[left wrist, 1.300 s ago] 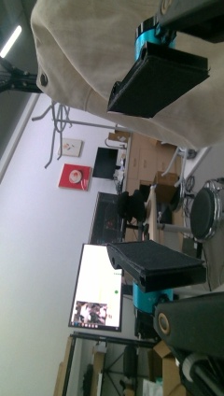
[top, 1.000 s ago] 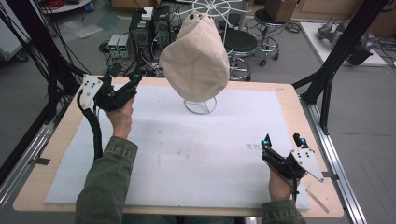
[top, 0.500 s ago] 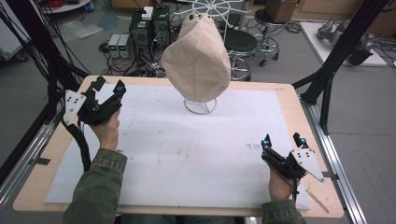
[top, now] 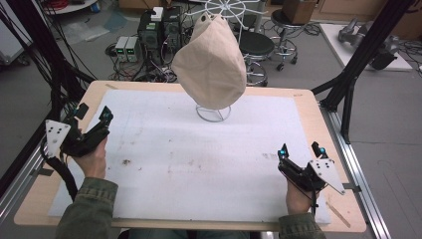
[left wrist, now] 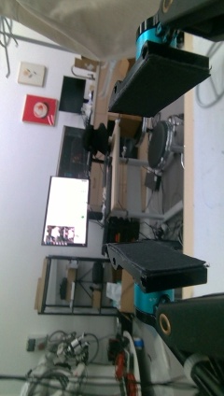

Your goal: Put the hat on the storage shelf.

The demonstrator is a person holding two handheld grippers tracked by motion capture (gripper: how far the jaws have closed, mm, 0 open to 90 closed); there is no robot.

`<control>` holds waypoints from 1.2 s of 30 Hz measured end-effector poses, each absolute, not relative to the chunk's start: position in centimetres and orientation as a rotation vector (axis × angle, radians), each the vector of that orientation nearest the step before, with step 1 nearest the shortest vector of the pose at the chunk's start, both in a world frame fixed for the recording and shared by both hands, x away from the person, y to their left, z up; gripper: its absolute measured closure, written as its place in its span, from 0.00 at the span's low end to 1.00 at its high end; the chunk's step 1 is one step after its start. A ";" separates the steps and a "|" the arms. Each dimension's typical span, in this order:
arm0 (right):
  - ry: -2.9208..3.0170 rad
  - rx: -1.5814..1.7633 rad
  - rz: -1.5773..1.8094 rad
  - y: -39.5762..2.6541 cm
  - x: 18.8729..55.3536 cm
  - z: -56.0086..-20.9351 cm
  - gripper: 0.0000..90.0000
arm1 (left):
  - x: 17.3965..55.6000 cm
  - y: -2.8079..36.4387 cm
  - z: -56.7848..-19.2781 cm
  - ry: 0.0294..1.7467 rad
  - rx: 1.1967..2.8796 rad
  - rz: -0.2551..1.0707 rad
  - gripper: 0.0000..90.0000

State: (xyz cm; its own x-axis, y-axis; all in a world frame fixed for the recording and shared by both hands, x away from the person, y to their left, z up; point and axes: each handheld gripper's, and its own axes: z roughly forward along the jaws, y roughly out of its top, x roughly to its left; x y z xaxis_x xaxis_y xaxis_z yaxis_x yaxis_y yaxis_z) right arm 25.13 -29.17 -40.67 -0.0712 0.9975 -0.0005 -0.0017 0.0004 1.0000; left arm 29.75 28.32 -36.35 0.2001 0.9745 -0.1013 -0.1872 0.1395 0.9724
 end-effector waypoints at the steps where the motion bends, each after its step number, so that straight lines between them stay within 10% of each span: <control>1: 1.261 1.175 1.263 -29.1 25.1 -40.7 0.08 | 29.5 28.6 -36.6 0.990 1.066 1.071 0.30; 36: 1.270 1.220 1.262 -28.9 25.4 -40.9 0.07 | 24.1 32.3 -42.0 1.141 1.102 1.191 0.28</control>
State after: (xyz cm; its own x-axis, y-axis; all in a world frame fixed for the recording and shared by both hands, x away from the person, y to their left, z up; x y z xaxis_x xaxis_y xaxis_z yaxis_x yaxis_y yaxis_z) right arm 25.37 -28.91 -40.87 -0.0663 0.9974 0.0270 0.0336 -0.0248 0.9991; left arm 24.08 32.29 -42.04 0.0315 0.9977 -0.0599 -0.1024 0.0629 0.9928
